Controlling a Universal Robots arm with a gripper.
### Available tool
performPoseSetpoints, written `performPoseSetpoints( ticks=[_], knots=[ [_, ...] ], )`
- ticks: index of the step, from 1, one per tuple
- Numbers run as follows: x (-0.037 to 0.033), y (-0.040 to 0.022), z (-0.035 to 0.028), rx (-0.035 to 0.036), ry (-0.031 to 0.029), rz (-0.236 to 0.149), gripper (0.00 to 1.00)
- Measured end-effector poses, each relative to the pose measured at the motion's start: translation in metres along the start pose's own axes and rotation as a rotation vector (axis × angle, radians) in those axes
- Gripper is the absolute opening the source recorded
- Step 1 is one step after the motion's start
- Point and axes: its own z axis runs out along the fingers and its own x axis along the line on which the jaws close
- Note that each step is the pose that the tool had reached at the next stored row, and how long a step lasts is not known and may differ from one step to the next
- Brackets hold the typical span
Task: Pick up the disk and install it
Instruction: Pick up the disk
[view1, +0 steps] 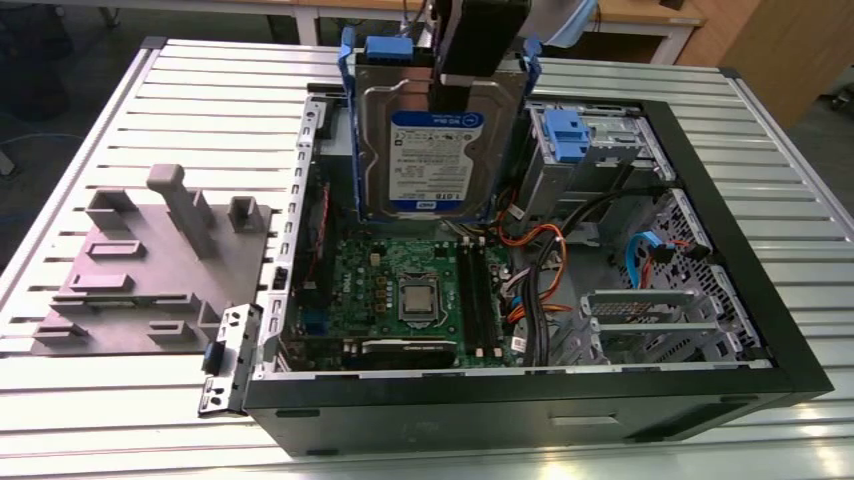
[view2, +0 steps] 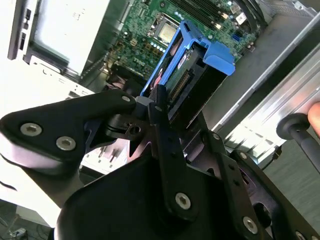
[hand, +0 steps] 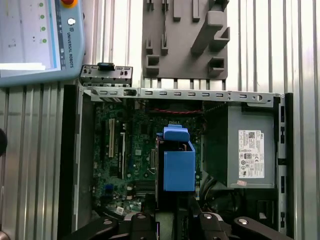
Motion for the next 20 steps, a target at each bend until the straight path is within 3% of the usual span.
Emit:
performPoseSetpoints(
  ticks=[11, 20],
  knots=[
    [0.0298, -0.0001, 0.0018, 0.0001, -0.0002, 0.000, 0.35],
    [0.0494, -0.0002, 0.0026, -0.0001, 0.0001, 0.000, 0.35]
  ],
)
